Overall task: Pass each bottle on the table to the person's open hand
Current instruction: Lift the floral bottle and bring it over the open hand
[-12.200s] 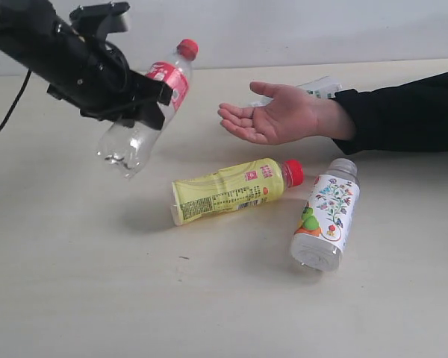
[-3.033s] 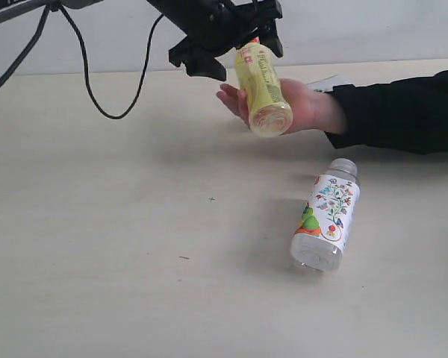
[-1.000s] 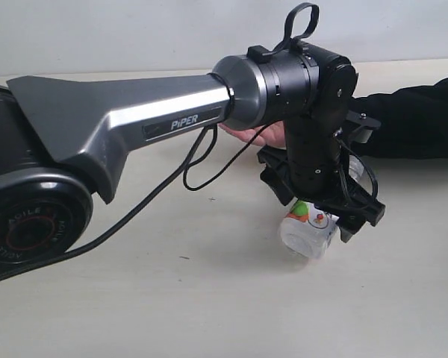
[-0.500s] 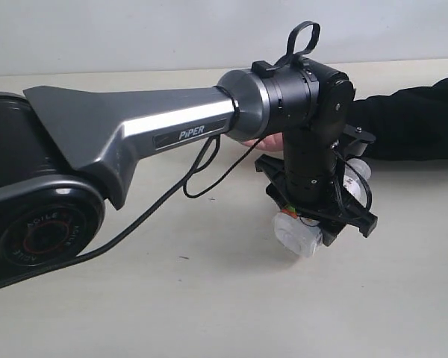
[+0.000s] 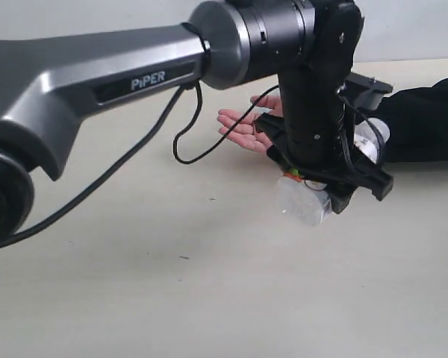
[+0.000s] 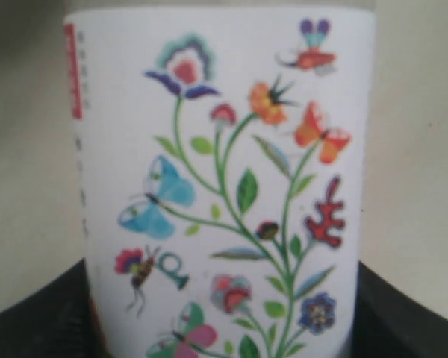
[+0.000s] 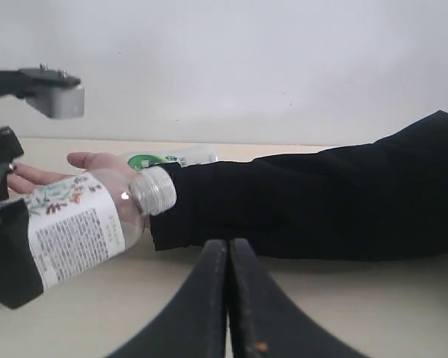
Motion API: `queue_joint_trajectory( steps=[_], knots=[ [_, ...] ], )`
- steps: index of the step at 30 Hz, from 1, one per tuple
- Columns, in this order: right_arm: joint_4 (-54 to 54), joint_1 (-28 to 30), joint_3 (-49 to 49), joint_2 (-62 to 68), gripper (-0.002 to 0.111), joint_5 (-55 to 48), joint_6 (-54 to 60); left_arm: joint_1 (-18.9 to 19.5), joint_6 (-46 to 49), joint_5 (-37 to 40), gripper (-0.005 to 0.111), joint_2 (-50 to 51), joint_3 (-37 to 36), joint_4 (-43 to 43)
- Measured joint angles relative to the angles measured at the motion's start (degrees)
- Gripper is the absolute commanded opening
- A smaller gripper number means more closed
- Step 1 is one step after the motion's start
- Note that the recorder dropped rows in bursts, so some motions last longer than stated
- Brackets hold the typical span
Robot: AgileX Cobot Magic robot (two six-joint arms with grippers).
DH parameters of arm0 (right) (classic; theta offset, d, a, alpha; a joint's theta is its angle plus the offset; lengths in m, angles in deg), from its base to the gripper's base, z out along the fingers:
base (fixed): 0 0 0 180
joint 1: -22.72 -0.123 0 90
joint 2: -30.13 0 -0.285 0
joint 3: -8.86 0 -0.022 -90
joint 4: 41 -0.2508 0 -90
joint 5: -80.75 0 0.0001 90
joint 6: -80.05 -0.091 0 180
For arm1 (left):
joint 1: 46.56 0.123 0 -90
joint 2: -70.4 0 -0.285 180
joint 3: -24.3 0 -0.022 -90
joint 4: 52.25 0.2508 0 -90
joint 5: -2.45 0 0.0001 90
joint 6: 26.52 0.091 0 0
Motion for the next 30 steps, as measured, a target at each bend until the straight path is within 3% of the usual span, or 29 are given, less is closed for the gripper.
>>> queue_joint_trajectory(
  steps=[15,24,30],
  knots=[
    [0.0,0.0,0.0,0.0,0.000,0.0,0.0,1.8,-1.0,-5.1,0.000,-7.5,0.0,0.0],
    [0.0,0.0,0.0,0.0,0.000,0.0,0.0,6.7,-17.9,-15.4,0.000,-7.4,0.0,0.0],
    [0.0,0.0,0.0,0.0,0.000,0.0,0.0,10.3,-23.6,-17.3,0.000,-6.3,0.0,-3.2]
  ],
)
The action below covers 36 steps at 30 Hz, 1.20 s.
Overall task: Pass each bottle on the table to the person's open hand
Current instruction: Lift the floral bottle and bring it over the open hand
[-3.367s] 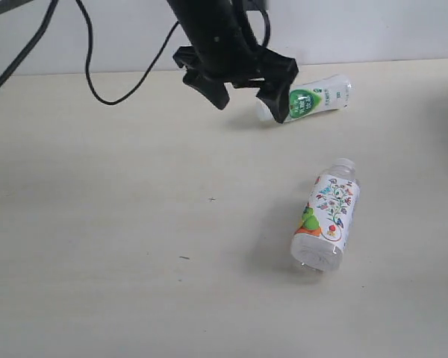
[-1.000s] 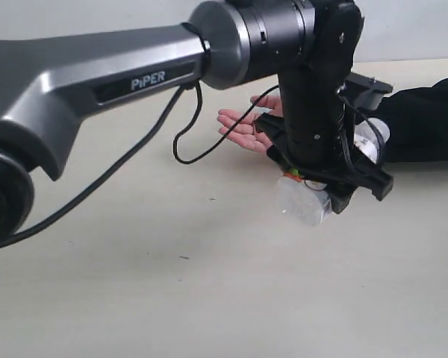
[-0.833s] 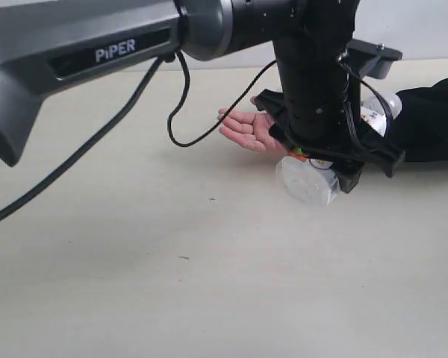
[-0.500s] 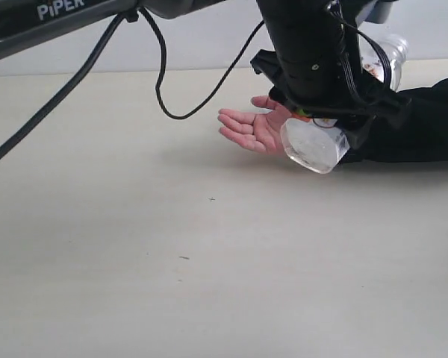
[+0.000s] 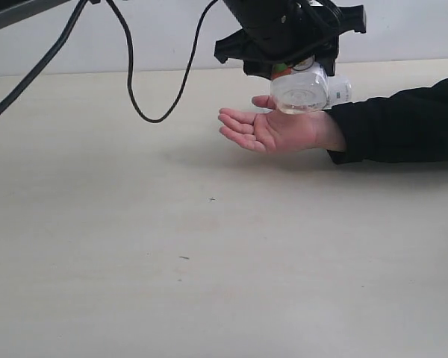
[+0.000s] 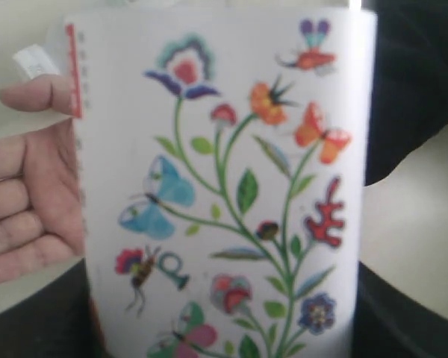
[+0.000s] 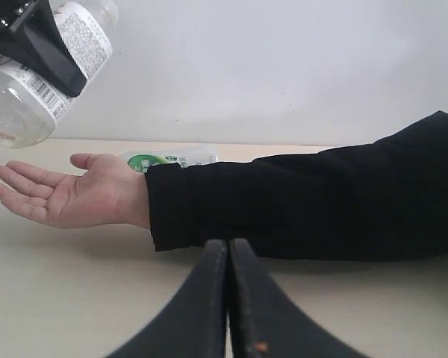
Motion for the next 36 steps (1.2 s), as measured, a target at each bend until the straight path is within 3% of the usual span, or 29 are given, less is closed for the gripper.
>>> queue_joint_trajectory(
  steps=[11,19,25,28,36],
  knots=[
    [0.0,0.0,0.0,0.0,0.000,0.0,0.0,5.6,3.6,0.2,0.000,6.3,0.0,-17.2],
    [0.0,0.0,0.0,0.0,0.000,0.0,0.0,9.1,5.7,1.7,0.000,7.8,0.0,-18.6],
    [0.0,0.0,0.0,0.0,0.000,0.0,0.0,9.3,7.7,1.8,0.001,7.8,0.0,-19.2],
    [0.0,0.0,0.0,0.0,0.000,0.0,0.0,9.3,8.2,2.0,0.010,7.8,0.0,-19.6],
    [0.0,0.0,0.0,0.0,0.000,0.0,0.0,9.3,9.6,2.0,0.052,7.8,0.0,-19.6]
  ],
)
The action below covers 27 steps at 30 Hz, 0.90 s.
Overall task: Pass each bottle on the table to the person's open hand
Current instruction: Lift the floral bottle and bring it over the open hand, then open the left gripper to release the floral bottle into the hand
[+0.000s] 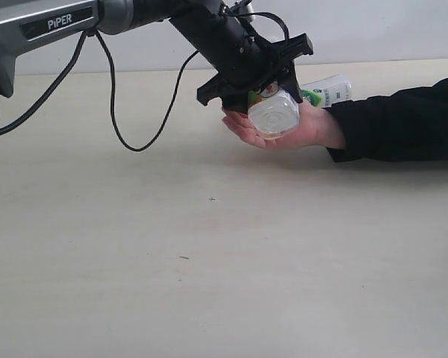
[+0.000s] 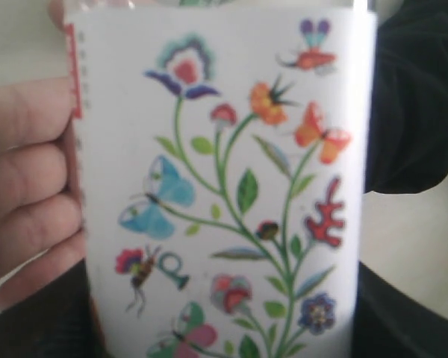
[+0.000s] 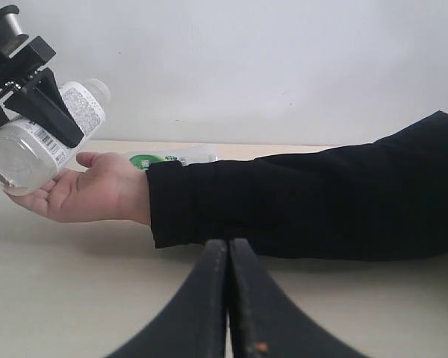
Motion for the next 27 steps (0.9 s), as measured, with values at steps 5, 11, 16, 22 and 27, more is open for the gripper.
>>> queue_joint_trajectory(
  steps=[5,11,16,22,27],
  knots=[
    [0.0,0.0,0.0,0.0,0.000,0.0,0.0,0.0,0.1,-0.6,0.057,0.0,0.0,1.0],
    [0.0,0.0,0.0,0.0,0.000,0.0,0.0,0.0,0.0,-1.9,0.067,0.0,0.0,2.0],
    [0.0,0.0,0.0,0.0,0.000,0.0,0.0,0.0,-1.5,-2.8,0.085,0.0,0.0,4.0],
    [0.0,0.0,0.0,0.0,0.000,0.0,0.0,0.0,-1.7,-3.0,0.086,0.0,0.0,4.7],
    [0.0,0.0,0.0,0.0,0.000,0.0,0.0,0.0,-1.7,-3.3,0.086,0.0,0.0,4.8]
  ],
)
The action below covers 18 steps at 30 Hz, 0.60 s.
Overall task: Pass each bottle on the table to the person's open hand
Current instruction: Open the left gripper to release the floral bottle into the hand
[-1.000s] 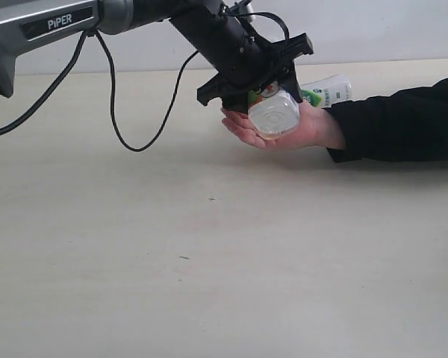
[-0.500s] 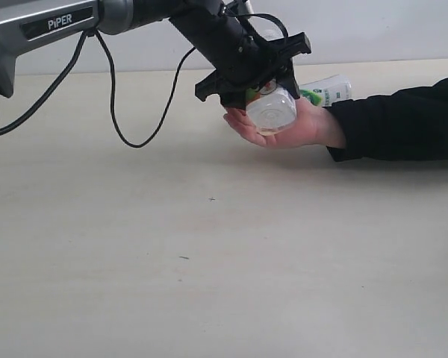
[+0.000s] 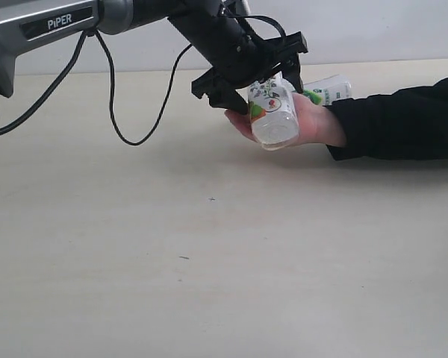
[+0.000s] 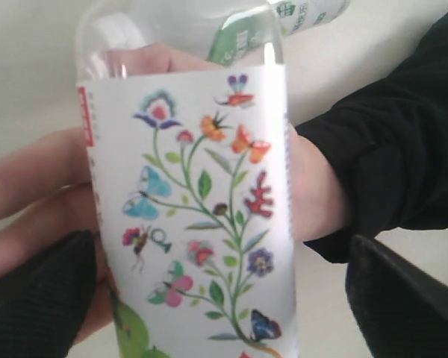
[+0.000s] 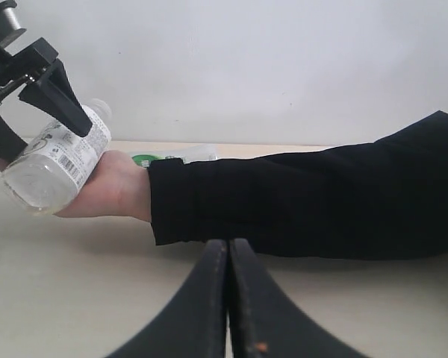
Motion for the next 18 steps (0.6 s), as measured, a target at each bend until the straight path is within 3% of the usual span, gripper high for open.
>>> queue_joint_trajectory(
  steps=[7,15,18],
  knots=[
    [0.0,0.0,0.0,0.0,0.000,0.0,0.0,0.3,1.4,0.1,0.086,0.0,0.0,0.0],
    [0.0,0.0,0.0,0.0,0.000,0.0,0.0,1.1,9.2,3.7,0.086,-4.4,0.0,0.2],
    [0.0,0.0,0.0,0.0,0.000,0.0,0.0,1.2,14.5,6.4,0.079,-6.5,0.0,0.2]
  ],
)
